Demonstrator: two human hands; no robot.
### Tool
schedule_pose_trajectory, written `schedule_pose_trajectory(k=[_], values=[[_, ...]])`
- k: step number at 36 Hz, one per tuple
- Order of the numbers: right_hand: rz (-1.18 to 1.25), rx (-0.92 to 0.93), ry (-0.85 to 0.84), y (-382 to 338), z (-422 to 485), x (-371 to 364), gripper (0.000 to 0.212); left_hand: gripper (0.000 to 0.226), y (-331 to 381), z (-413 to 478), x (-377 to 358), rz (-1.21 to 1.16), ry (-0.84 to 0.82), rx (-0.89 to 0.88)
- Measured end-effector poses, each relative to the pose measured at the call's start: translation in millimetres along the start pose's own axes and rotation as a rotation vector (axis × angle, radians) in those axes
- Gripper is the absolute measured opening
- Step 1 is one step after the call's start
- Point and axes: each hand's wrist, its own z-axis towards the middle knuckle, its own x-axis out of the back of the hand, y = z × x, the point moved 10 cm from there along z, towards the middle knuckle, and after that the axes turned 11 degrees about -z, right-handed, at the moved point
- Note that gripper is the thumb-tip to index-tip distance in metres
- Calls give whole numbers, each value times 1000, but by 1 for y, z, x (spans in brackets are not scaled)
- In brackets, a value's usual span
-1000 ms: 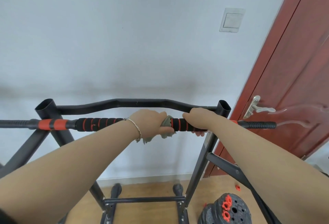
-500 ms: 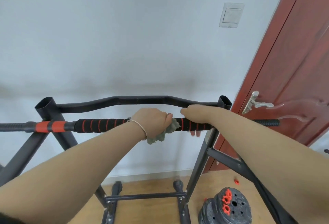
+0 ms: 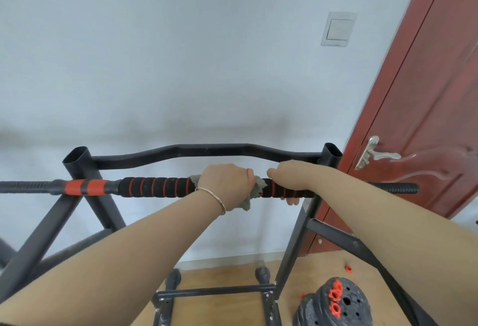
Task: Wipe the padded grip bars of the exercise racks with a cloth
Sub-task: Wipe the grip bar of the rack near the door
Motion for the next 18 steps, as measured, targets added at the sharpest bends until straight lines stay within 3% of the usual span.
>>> schedule_pose_trajectory(k=[2,5,9,12,14,18], values=[[44,11,-84,-2,3,-5,62,18,-2,-3,3,16,52,9],[-68,66,75,-5,-2,3,50,20,-8,-1,4,-5,101,19],[-842,286,653,-31,-31,3,11,24,-8,-1,3,30,95,-53],[-808,232,885,-32,-50,2,14,34,-20,-1,3,19,114,-6],[-767,219,776,-33,-38,9,16,28,-21,-2,4,54,138,10],[-123,26,201,-8,-2,22,49,40,-14,0,-1,35,63,9]])
